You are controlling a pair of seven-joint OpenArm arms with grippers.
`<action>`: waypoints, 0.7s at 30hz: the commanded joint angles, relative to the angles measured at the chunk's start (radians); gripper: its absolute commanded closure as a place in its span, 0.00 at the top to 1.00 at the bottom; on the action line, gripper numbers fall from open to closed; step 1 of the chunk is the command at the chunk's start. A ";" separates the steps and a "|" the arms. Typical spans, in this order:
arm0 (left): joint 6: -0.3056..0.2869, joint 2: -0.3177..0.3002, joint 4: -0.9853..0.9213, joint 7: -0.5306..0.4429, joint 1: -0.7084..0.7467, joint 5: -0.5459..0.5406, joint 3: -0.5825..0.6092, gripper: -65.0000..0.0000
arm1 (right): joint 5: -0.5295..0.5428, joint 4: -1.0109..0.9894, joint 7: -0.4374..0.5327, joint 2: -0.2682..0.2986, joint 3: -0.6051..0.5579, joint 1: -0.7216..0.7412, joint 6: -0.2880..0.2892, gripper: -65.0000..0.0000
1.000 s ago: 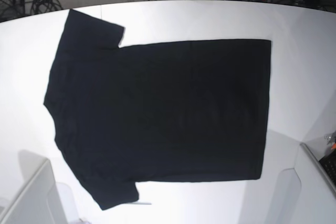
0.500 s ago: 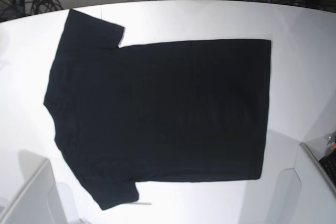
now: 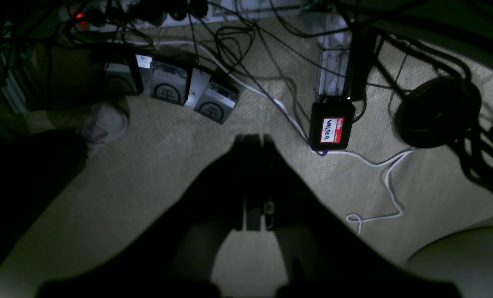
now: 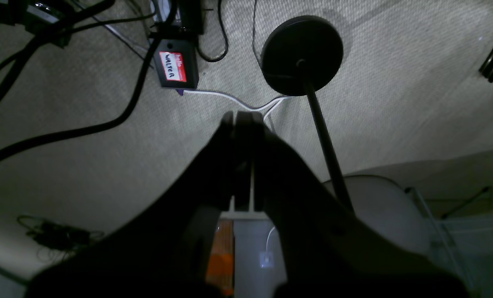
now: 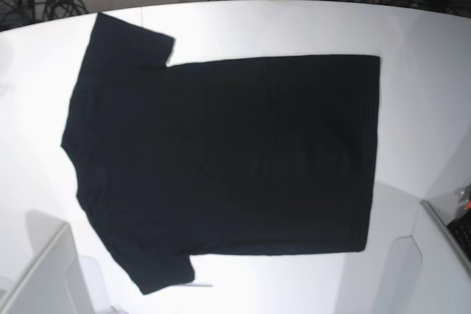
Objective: Fold the T-shirt properly
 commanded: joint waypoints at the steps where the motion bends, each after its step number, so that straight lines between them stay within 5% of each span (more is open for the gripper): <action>1: 0.004 -0.005 0.001 -0.001 0.009 0.006 0.001 0.00 | -0.002 0.027 0.004 0.005 0.002 -0.023 0.002 0.00; 10: 0.004 -0.052 0.047 -0.001 0.058 0.006 0.001 0.00 | 0.004 0.098 -0.029 0.028 0.006 -0.082 0.002 0.00; 17: 0.004 -0.110 0.418 -0.001 0.288 -0.005 -0.009 0.00 | 0.004 0.319 -0.038 0.024 0.075 -0.227 0.002 0.00; 21: 0.004 -0.143 0.561 0.001 0.388 -0.007 -0.012 0.00 | 0.004 0.532 -0.136 0.020 0.174 -0.335 0.002 0.00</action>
